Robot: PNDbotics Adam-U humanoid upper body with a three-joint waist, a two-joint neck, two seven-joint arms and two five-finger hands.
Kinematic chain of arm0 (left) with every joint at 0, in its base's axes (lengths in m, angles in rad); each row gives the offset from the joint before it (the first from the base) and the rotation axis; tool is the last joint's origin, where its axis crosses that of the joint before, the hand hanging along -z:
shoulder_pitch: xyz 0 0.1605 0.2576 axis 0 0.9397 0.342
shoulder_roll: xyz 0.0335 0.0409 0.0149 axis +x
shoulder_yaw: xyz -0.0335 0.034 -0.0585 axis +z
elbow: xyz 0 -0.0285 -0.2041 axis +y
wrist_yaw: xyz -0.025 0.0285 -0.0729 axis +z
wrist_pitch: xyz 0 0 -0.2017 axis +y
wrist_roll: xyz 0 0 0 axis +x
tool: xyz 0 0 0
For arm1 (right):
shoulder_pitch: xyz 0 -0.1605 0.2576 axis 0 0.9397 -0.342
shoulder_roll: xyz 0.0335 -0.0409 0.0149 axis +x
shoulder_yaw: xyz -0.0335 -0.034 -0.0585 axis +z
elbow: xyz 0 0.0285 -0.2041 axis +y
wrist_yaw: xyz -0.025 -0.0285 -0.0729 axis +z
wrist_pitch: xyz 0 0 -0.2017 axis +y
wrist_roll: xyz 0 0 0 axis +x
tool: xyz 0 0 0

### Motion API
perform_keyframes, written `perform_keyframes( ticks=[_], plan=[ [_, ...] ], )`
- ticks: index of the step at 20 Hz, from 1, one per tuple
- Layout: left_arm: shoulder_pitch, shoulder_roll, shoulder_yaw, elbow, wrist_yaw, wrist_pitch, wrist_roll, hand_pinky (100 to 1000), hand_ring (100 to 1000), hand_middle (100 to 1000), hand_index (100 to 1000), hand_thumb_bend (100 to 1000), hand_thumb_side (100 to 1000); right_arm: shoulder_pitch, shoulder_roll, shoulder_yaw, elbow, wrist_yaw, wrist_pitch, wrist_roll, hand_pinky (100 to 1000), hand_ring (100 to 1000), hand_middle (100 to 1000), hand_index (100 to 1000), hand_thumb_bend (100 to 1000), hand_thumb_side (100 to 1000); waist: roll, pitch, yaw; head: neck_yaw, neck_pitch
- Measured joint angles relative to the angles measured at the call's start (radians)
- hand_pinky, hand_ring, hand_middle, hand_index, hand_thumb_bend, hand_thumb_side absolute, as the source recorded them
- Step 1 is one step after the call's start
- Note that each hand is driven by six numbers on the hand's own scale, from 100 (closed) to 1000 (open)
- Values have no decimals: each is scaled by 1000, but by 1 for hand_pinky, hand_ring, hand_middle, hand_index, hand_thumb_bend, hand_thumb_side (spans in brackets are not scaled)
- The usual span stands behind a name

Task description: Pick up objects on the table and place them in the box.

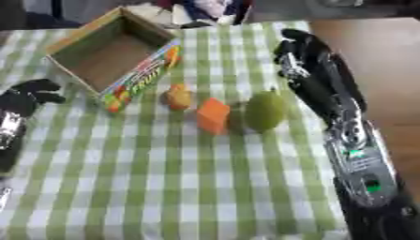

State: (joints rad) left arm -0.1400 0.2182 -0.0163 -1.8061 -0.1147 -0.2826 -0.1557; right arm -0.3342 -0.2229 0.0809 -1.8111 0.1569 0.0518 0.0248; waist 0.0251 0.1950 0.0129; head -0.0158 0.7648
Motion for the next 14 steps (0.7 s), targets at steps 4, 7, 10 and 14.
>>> perform_keyframes(
  ticks=[4, 7, 10, 14],
  plan=[
    [0, 0, 0, 0, 0, 0, 0, 842, 685, 709, 829, 100, 880, 0, 0, 0, 1, 0, 0, 0, 594, 681, 634, 858, 100, 668, -1, 0, 0, -1, 0],
    [0, 0, 0, 0, 0, 0, 0, 842, 685, 709, 829, 100, 880, -6, -1, 0, 6, 3, 0, 2, 596, 684, 639, 863, 100, 659, -2, 0, 1, -2, 0],
    [0, 0, 0, 0, 0, 1, -1, 842, 685, 709, 829, 100, 880, -19, -12, 2, 11, 10, -1, 11, 601, 691, 653, 871, 100, 633, -2, 0, 2, -3, 0],
    [0, 0, -1, 0, 0, 2, -2, 842, 685, 709, 829, 100, 880, -46, -60, 19, 24, 26, -5, 42, 616, 723, 692, 889, 100, 593, -3, -1, 7, -3, 0]
  ],
)
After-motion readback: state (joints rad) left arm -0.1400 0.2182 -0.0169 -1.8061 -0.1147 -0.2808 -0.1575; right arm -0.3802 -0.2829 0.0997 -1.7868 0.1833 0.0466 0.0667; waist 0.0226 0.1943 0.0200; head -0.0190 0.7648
